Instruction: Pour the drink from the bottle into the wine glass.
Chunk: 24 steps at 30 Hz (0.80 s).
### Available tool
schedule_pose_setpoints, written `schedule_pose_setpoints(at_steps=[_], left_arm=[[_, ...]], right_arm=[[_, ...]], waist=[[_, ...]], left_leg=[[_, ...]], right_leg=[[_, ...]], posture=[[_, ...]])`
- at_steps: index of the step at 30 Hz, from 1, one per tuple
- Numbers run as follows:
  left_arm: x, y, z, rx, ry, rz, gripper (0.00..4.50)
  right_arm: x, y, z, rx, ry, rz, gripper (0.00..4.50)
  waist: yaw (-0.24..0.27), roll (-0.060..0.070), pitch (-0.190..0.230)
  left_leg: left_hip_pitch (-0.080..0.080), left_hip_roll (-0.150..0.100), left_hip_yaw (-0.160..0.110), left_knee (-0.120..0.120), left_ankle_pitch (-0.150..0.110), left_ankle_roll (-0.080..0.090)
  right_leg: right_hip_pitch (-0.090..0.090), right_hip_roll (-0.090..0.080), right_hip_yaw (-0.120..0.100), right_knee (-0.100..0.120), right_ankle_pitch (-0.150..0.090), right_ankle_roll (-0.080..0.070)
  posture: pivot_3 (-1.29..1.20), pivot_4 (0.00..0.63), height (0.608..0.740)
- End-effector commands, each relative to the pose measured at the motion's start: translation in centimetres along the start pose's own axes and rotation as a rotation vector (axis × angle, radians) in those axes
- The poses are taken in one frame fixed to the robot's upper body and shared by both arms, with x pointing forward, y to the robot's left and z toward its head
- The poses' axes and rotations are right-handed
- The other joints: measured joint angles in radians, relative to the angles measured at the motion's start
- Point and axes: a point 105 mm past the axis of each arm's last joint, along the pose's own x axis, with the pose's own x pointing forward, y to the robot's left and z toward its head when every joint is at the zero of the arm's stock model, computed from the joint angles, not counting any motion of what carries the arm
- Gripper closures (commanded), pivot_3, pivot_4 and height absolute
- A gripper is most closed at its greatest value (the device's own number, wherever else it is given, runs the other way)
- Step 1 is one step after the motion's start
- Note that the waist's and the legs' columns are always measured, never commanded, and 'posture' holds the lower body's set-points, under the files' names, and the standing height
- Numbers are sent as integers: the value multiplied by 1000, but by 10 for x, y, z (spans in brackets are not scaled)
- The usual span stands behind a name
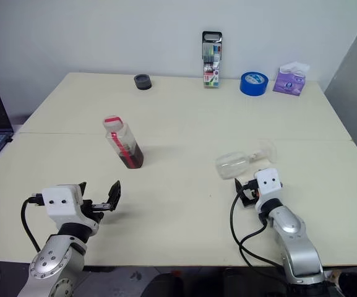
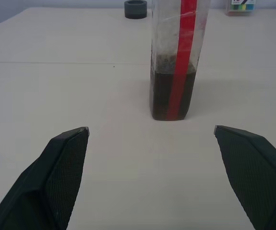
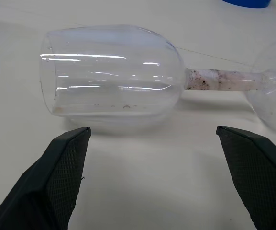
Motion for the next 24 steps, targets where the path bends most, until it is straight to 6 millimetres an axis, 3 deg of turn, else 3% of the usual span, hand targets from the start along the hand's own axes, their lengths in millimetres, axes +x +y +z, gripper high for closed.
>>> schedule_pose_setpoints(at_steps=[1, 24], left_arm=[[-1, 0, 12, 24, -42, -6, 28], [-1, -1, 15, 3, -57, -8, 28]], right_arm=[[-3, -1, 19, -24, -75, -7, 0], [-4, -1, 19, -22, -75, -9, 0]], waist=[[0, 0, 0], [0, 0, 0]], left_leg=[[0, 0, 0, 0, 0, 0], [0, 0, 0, 0, 0, 0]], right_leg=[[0, 0, 0, 0, 0, 0], [0, 0, 0, 0, 0, 0]], posture=[[0, 150, 740], [0, 150, 740]])
